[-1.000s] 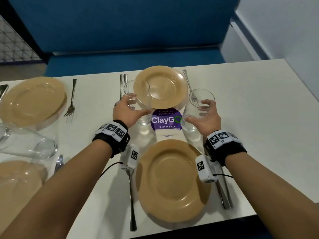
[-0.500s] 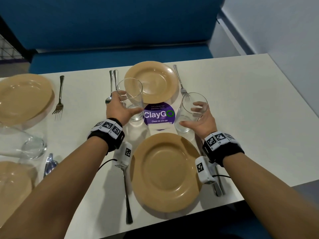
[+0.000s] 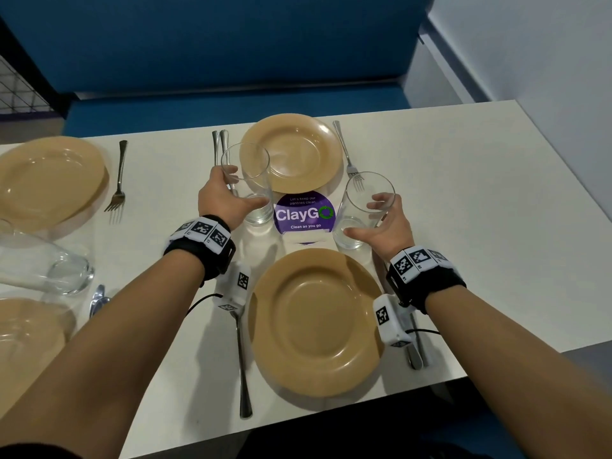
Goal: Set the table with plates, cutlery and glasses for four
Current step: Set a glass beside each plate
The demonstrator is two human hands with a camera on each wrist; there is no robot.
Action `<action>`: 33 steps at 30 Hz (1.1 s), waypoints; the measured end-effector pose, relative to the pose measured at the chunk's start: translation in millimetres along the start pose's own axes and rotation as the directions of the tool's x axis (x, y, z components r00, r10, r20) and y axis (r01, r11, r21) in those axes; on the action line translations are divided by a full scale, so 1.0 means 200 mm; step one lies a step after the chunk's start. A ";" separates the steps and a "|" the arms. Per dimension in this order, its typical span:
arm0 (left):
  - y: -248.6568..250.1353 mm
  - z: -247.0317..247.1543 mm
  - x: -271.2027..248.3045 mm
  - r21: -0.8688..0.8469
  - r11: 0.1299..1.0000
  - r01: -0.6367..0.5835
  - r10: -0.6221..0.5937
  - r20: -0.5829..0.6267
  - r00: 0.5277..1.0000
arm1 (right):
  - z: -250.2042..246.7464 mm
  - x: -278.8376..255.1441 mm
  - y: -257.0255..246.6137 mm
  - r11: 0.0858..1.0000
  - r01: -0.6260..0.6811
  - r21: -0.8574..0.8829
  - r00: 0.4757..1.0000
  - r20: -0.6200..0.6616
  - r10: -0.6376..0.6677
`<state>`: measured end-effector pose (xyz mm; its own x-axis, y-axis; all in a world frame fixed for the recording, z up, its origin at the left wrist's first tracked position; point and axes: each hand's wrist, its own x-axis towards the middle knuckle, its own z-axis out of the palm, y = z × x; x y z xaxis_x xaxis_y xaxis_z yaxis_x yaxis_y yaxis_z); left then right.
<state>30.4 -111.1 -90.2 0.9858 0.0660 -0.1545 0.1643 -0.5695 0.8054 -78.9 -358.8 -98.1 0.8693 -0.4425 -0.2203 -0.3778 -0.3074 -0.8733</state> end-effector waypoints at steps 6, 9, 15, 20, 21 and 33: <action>0.00 0.00 0.01 0.000 1.000 0.003 -0.003 -0.004 1.000 | -0.01 0.01 -0.01 0.999 0.037 0.015 0.999 0.019 -0.037; 0.00 -0.01 0.01 0.006 1.000 0.002 -0.002 -0.002 1.000 | -0.01 0.01 -0.02 0.999 0.037 0.006 0.999 0.032 -0.038; 0.00 -0.01 0.01 0.013 1.000 0.002 -0.002 -0.013 1.000 | -0.02 0.00 -0.02 1.000 0.027 0.006 0.999 0.023 -0.027; 0.00 -0.02 0.00 0.010 1.000 0.009 -0.009 -0.018 1.000 | -0.03 -0.01 -0.01 0.999 0.013 0.029 0.999 0.029 -0.014; 0.00 -0.02 0.00 0.013 1.000 0.008 -0.008 -0.018 1.000 | -0.03 -0.01 -0.01 0.999 0.007 0.040 0.999 0.037 -0.009; 0.01 -0.02 -0.01 0.019 1.000 0.007 -0.006 -0.025 1.000 | -0.04 -0.03 -0.01 0.998 0.009 0.062 1.000 0.013 -0.010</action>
<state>29.0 -109.4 -85.4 0.9853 0.0900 -0.1454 0.1704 -0.5844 0.7934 -85.3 -361.2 -91.2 0.8773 -0.4280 -0.2172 -0.3492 -0.2587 -0.9006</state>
